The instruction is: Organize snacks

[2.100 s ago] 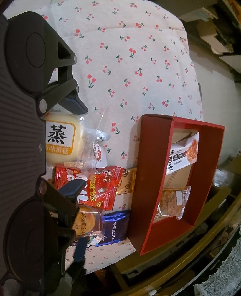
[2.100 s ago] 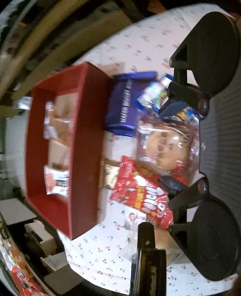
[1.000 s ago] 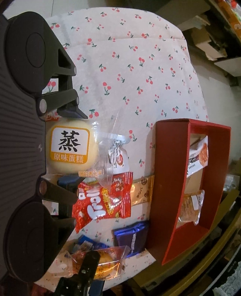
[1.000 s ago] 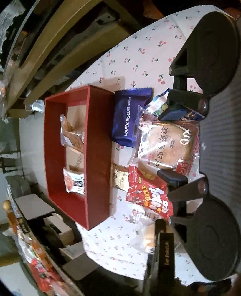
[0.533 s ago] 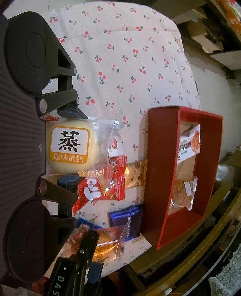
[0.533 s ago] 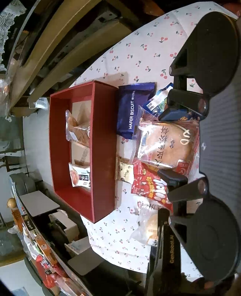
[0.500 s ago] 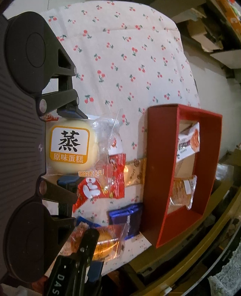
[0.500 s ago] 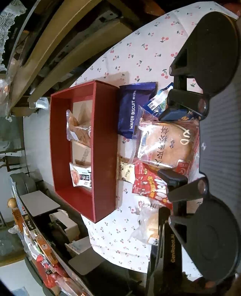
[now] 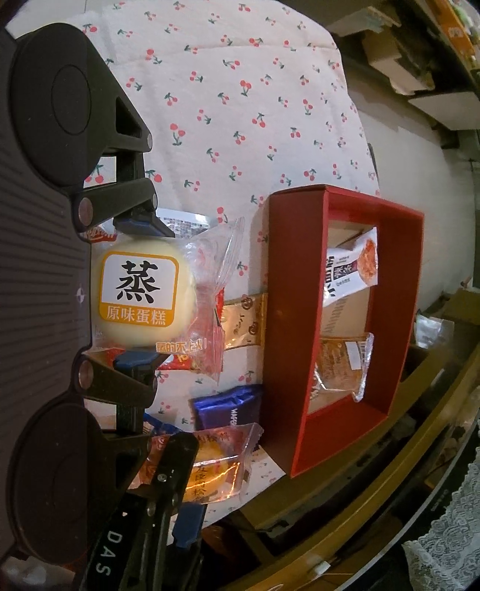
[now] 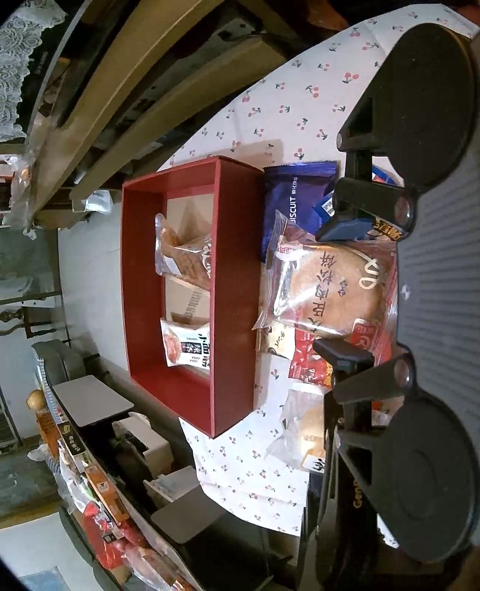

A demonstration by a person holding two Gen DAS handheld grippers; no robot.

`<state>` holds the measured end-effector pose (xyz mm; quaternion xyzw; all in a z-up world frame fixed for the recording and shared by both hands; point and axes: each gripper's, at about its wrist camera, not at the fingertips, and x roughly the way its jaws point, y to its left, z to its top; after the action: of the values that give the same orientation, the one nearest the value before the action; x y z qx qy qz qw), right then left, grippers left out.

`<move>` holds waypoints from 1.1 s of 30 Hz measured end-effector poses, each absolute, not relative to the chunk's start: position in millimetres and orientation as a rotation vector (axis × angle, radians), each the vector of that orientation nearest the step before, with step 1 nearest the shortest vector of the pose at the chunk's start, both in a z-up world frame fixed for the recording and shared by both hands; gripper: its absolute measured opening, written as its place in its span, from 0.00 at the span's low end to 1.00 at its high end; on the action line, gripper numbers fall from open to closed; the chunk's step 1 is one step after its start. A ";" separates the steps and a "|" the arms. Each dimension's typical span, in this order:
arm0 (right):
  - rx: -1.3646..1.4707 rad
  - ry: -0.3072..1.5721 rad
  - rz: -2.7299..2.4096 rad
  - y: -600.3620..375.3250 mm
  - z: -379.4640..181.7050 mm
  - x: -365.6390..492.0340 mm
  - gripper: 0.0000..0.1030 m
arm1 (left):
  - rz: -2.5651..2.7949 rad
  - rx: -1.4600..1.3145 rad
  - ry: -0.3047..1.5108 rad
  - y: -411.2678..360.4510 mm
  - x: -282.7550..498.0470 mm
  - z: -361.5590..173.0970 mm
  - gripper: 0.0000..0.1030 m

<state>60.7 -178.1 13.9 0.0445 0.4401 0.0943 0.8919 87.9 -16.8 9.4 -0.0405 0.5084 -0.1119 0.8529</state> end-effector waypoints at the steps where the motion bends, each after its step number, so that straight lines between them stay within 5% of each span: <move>1: 0.094 0.911 0.196 -179.0 15.0 60.8 0.79 | -0.233 -0.084 1.067 -17.4 87.3 10.4 0.62; 33: 0.185 0.811 0.128 -190.8 40.8 147.7 0.79 | -0.225 -0.126 0.969 -32.6 179.2 40.7 0.62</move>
<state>147.7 -190.8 40.8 0.0897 0.3936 0.0619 0.9128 179.2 -32.6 40.7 -0.0606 0.4646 -0.1080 0.8768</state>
